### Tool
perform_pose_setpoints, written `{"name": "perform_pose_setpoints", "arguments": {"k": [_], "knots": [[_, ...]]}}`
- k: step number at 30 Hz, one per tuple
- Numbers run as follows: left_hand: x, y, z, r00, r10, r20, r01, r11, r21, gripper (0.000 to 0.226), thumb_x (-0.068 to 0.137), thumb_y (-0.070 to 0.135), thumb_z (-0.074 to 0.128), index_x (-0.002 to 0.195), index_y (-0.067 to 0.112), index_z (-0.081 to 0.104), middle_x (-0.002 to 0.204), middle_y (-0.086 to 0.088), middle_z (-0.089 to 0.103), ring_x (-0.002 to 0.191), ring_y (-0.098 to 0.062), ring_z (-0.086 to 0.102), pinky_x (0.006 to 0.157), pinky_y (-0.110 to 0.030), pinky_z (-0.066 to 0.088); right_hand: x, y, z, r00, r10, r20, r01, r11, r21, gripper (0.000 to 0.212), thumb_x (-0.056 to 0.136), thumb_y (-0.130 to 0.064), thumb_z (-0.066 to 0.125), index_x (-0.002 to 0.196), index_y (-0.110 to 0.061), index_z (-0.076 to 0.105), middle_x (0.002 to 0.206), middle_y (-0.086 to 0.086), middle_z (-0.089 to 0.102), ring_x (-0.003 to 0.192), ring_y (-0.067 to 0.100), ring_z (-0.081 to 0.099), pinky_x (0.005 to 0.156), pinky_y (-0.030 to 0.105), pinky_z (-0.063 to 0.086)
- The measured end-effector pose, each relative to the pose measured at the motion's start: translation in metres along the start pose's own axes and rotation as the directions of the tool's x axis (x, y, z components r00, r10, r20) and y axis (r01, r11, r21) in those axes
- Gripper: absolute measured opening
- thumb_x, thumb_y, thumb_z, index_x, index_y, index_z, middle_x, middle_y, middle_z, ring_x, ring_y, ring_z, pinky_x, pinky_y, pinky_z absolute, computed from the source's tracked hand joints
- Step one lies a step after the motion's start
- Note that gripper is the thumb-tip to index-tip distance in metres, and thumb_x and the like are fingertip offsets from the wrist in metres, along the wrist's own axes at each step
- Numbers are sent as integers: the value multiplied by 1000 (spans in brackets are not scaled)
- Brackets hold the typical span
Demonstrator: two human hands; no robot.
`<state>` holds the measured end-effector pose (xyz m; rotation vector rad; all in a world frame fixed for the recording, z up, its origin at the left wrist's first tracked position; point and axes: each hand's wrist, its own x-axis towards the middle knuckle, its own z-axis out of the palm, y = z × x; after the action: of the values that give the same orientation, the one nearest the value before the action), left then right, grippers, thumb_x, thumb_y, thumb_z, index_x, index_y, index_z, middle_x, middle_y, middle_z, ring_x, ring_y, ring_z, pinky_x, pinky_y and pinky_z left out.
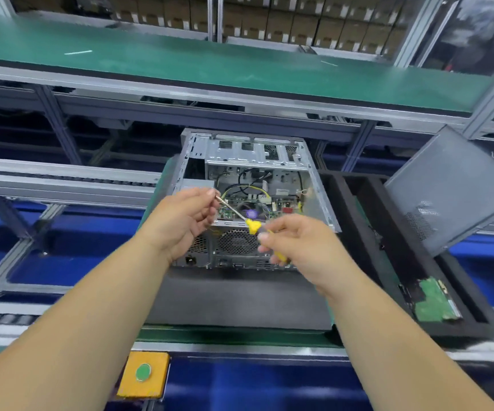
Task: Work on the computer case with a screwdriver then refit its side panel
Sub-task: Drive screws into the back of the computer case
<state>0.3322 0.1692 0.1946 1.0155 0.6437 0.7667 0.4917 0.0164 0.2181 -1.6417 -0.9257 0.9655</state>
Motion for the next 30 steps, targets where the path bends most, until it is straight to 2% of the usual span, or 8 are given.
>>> {"name": "perform_pose_setpoints", "arguments": {"k": [4,9,13,19,22,24,27,30], "knots": [[14,6,-10,997,40,67,-62,931,360,13,94,16,62,86,15,73,73,5,67,65,-5,57,66,-19,49,-9,13,36,994,101,50,-102,995,21,5,91,-12,69,93,-13,65,75,7,74,59,17,63,52,23,51],[27,4,-16,989,52,140,-137,686,715,10,88,36,66,92,33,75,86,12,72,77,-2,62,77,-26,49,-9,27,63,980,198,26,-200,975,92,11,95,-15,65,103,-8,63,76,7,75,64,19,68,60,29,58],[28,1,-21,989,53,141,-141,656,741,10,89,39,65,92,38,74,84,15,71,72,0,60,70,-24,47,-10,33,74,974,225,14,-225,965,133,10,95,-16,64,101,-8,64,77,7,76,67,19,70,58,26,56],[23,-3,-33,984,56,167,-166,607,778,19,94,37,58,86,34,75,41,18,45,36,-1,38,38,-10,28,-18,37,89,973,230,31,-231,959,163,8,97,-15,61,99,-8,65,78,7,75,65,17,69,56,24,55],[27,1,-37,978,67,198,-203,528,825,20,95,40,55,90,38,74,61,13,59,56,-13,51,55,-22,45,-22,39,94,968,249,25,-250,956,156,9,97,-17,62,101,-10,66,80,7,76,67,16,70,57,24,55],[34,2,-41,968,102,229,-250,426,869,22,98,36,50,100,36,72,95,6,67,85,-16,61,79,-34,52,-26,42,98,963,269,24,-269,951,150,10,96,-19,62,102,-11,66,82,7,76,68,17,71,58,23,55],[45,4,-45,925,84,370,-379,232,896,26,100,28,47,114,31,68,116,6,62,107,-15,56,92,-33,44,-30,47,103,954,300,16,-299,945,134,11,96,-21,62,101,-13,67,83,6,77,69,17,72,58,22,55],[53,1,-44,868,-84,490,-488,43,872,31,101,23,44,127,24,62,127,1,59,122,-20,49,103,-34,37,-30,48,105,945,328,-5,-325,938,119,12,96,-23,62,101,-13,67,83,5,77,70,17,73,58,23,55]]}}
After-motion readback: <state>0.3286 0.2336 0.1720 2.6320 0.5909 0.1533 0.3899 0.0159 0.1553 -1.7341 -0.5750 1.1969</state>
